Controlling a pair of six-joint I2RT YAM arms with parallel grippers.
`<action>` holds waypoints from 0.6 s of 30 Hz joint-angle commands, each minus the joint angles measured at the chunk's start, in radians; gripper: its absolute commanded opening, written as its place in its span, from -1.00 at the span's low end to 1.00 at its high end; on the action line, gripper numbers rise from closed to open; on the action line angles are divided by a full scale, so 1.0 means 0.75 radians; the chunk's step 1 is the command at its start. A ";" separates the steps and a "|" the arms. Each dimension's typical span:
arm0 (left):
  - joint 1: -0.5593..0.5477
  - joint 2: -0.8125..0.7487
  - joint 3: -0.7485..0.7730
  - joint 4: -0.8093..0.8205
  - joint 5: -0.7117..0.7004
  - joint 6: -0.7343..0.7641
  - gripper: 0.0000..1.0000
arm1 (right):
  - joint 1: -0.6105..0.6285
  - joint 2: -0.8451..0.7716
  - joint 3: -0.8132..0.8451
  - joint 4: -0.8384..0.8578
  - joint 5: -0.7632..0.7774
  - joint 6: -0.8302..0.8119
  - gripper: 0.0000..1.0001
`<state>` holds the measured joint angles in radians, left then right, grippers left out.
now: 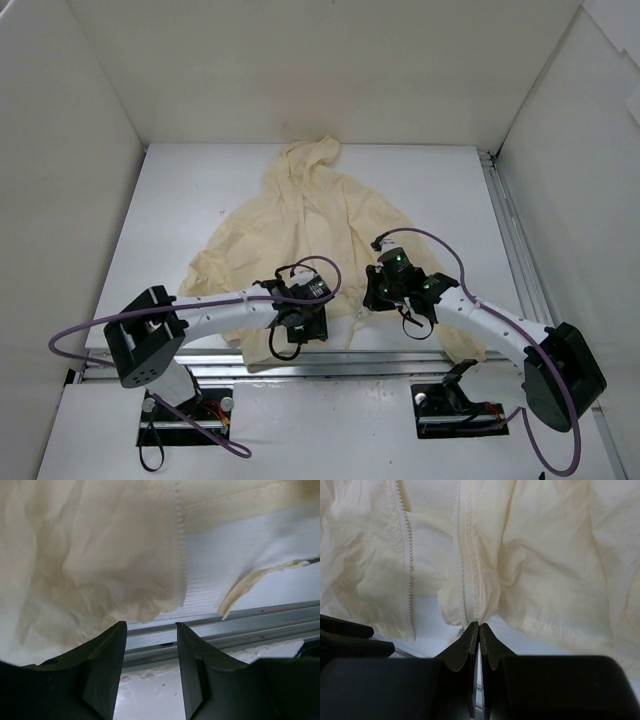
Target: Zip up the jacket
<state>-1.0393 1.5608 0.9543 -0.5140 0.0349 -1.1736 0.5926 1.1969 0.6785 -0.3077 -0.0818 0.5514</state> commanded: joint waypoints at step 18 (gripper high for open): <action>-0.017 0.071 0.073 -0.014 -0.077 -0.041 -0.17 | -0.037 -0.060 -0.015 0.034 -0.048 -0.032 -1.00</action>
<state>-1.0458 1.6135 0.9615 -0.5259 -0.0044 -1.1866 0.5747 1.1786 0.6674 -0.3073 -0.1059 0.5419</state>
